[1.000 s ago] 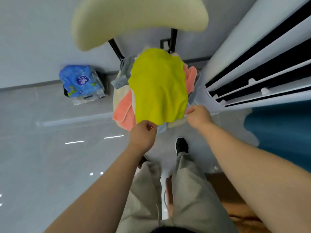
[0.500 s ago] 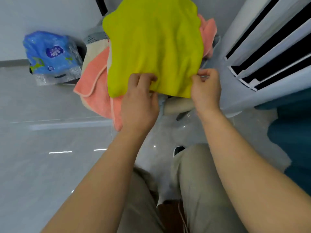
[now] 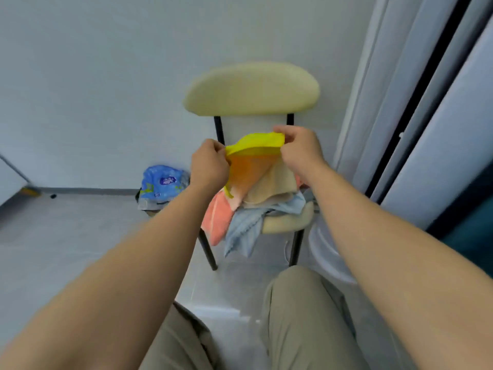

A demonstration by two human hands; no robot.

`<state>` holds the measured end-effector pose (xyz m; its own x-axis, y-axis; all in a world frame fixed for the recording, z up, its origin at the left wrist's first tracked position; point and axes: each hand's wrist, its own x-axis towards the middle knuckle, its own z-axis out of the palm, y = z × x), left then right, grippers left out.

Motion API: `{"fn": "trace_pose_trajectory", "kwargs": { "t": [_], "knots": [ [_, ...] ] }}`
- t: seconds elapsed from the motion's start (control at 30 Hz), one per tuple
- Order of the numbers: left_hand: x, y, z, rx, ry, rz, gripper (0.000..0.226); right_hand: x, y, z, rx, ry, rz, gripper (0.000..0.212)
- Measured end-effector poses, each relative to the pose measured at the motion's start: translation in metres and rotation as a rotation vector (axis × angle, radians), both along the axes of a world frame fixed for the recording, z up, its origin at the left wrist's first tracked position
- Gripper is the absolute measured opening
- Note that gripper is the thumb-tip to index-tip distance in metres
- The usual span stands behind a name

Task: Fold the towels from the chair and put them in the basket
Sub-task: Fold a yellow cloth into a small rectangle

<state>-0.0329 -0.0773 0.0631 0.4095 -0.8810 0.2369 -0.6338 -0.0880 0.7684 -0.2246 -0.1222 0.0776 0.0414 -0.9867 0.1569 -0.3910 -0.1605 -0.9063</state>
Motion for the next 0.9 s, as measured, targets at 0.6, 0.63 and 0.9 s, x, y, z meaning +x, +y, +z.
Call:
{"fn": "trace_pose_trajectory", "kwargs": {
  "t": [0.6, 0.63, 0.9],
  "knots": [
    [0.058, 0.12, 0.115, -0.19, -0.37, 0.154, 0.01, 0.033, 0.084, 0.148, -0.508, -0.058, -0.08, 0.039],
    [0.063, 0.127, 0.114, -0.168, -0.362, 0.164, 0.007, 0.033, 0.088, 0.15, -0.491, -0.077, -0.096, 0.039],
    [0.095, 0.175, 0.108, -0.053, -0.121, 0.263, 0.024, 0.035, 0.119, 0.161, -0.418, -0.087, -0.102, 0.038]
  ]
}}
